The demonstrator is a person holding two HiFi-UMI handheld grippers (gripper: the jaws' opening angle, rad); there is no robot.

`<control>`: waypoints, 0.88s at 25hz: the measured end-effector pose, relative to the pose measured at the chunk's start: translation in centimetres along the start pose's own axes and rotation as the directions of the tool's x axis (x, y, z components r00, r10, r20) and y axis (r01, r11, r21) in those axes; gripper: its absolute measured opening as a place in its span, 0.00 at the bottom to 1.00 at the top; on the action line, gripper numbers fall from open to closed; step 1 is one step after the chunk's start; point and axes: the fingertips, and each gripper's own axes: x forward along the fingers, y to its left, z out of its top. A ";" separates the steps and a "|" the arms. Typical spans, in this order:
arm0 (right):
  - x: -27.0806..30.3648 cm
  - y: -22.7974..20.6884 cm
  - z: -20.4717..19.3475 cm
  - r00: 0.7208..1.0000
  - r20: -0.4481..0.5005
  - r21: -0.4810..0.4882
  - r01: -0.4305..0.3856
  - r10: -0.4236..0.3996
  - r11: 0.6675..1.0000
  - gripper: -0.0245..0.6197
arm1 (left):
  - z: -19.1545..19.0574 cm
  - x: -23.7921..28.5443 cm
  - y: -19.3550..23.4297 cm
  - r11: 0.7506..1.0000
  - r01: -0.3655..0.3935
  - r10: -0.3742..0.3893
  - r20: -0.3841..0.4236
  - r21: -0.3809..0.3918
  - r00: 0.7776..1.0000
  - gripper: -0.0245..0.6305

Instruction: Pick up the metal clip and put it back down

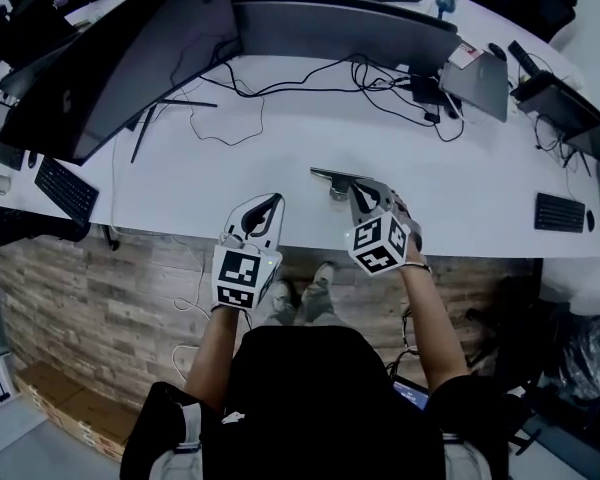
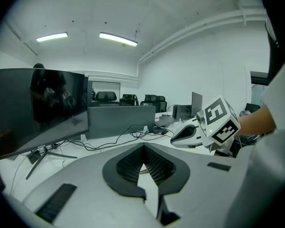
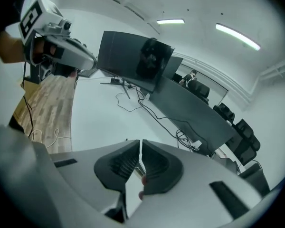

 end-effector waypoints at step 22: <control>-12.9 -5.6 8.1 0.919 0.278 0.368 0.165 -0.278 0.915 0.08 | 9.2 -4.3 0.4 0.995 -0.026 0.008 0.186 0.095 0.982 0.06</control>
